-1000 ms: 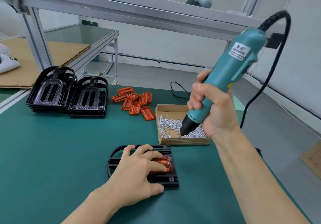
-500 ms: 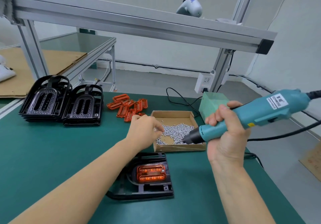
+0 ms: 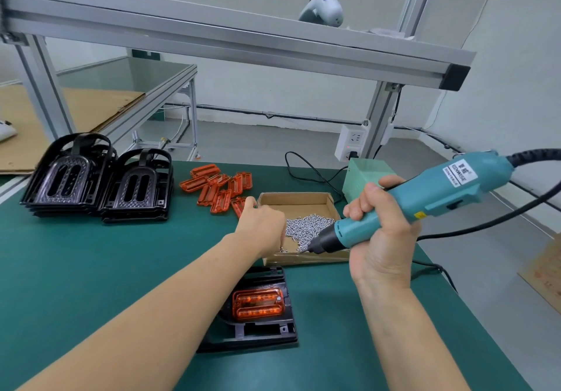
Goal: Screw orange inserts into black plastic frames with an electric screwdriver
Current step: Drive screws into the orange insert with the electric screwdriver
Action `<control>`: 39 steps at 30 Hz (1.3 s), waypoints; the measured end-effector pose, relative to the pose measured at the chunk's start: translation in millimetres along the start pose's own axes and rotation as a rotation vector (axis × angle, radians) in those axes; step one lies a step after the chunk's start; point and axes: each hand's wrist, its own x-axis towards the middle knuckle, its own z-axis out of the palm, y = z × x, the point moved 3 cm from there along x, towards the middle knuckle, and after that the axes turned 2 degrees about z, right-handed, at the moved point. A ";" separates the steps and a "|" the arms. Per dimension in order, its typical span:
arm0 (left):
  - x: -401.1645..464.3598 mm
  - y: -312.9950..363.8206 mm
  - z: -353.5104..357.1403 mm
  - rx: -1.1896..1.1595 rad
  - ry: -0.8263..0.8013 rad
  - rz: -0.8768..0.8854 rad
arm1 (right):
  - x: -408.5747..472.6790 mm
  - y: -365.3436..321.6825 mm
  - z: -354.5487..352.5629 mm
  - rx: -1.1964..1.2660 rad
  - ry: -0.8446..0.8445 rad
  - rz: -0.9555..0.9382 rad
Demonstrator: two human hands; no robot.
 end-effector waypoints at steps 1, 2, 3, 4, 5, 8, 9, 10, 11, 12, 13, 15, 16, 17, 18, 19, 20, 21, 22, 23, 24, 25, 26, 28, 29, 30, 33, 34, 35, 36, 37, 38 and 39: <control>-0.2 0.0 0.7 0.009 0.007 0.000 | -0.3 0.1 0.4 0.000 -0.002 0.000; -0.4 0.1 1.3 0.016 0.019 0.001 | -0.7 -0.5 0.4 -0.003 -0.003 -0.002; -0.8 0.1 1.7 0.024 0.030 0.003 | -1.0 -0.8 0.5 -0.007 -0.006 -0.002; -1.2 0.1 2.2 0.035 0.039 0.009 | -1.3 -1.3 0.3 -0.014 -0.009 -0.003; -1.9 0.1 2.6 0.043 0.042 0.018 | -1.5 -1.6 0.2 -0.021 -0.013 -0.003; -2.8 -1.7 2.9 0.014 0.032 0.035 | -2.1 -2.8 0.0 -0.033 -0.018 -0.007; -3.3 -2.3 2.3 -0.013 0.030 0.032 | -2.0 -2.8 -0.1 -0.033 -0.019 -0.010; -3.8 -3.0 2.0 -0.048 0.035 0.027 | -1.8 -3.0 -0.5 -0.034 -0.020 -0.012; -4.2 -3.8 2.1 -0.099 0.050 0.016 | -1.6 -3.2 -0.6 -0.035 -0.023 -0.013; -4.7 -4.7 2.3 -0.163 0.074 -0.002 | -1.5 -3.7 -1.0 -0.036 -0.026 -0.013; -5.5 -6.0 2.8 -0.226 0.098 -0.024 | -1.1 -3.8 -1.1 -0.037 -0.028 -0.012; -6.9 -7.9 4.2 -0.285 0.127 -0.049 | -0.7 -3.5 -2.2 -0.044 -0.026 -0.012; -7.3 -8.1 5.1 -0.285 0.131 -0.049 | -0.7 -3.3 -2.7 -0.050 -0.025 -0.011; -7.5 -8.0 6.3 -0.283 0.131 -0.046 | -0.5 -2.9 -3.0 -0.056 -0.023 -0.011; -7.1 -7.9 7.1 -0.286 0.127 -0.042 | -0.3 -2.4 -3.6 -0.062 -0.022 -0.011; -6.3 -7.8 7.6 -0.295 0.122 -0.038 | -0.2 -2.0 -4.2 -0.067 -0.020 -0.011; -5.0 -7.8 8.4 -0.310 0.117 -0.034 | 0.0 -1.8 -4.8 -0.072 -0.019 -0.010; -3.5 -7.5 9.2 -0.323 0.114 -0.031 | 0.3 -1.9 -5.0 -0.073 -0.019 -0.010; -1.9 -7.1 9.7 -0.332 0.114 -0.031 | 0.7 -2.0 -5.2 -0.073 -0.018 -0.010; -0.3 -6.6 9.6 -0.335 0.119 -0.032 | 1.0 -1.9 -5.3 -0.072 -0.018 -0.009; 1.4 -5.5 9.3 -0.328 0.124 -0.026 | 1.1 -1.6 -5.4 -0.073 -0.018 -0.010; 3.2 -3.3 9.0 -0.313 0.129 -0.014 | 1.3 -1.5 -5.4 -0.076 -0.018 -0.011; 4.8 -0.6 8.6 -0.293 0.131 0.001 | 1.5 -1.5 -5.3 -0.078 -0.018 -0.014; 7.6 5.1 7.9 -0.254 0.126 0.034 | 1.8 -1.6 -5.4 -0.083 -0.019 -0.022; 8.7 7.5 7.7 -0.237 0.122 0.049 | 1.9 -1.7 -5.8 -0.085 -0.019 -0.023; 9.4 9.4 7.7 -0.218 0.121 0.063 | 2.0 -1.9 -6.3 -0.085 -0.018 -0.023; 10.7 10.8 7.5 -0.151 0.131 0.070 | 2.8 -2.0 -8.8 -0.086 -0.005 -0.021; 10.9 9.9 7.6 -0.137 0.135 0.057 | 3.0 -1.6 -9.5 -0.086 -0.002 -0.018; 11.3 8.9 7.5 -0.127 0.139 0.042 | 3.1 -1.1 -9.9 -0.085 0.000 -0.014; 11.5 8.1 7.1 -0.116 0.138 0.032 | 3.0 -0.3 -10.1 -0.085 0.000 -0.011; 11.9 7.9 6.4 -0.100 0.132 0.030 | 2.8 0.2 -10.2 -0.086 -0.003 -0.009; 12.1 8.2 5.7 -0.082 0.122 0.034 | 2.5 0.9 -10.2 -0.087 -0.006 -0.008; 12.6 8.9 5.2 -0.063 0.113 0.044 | 2.1 1.3 -10.3 -0.088 -0.010 -0.008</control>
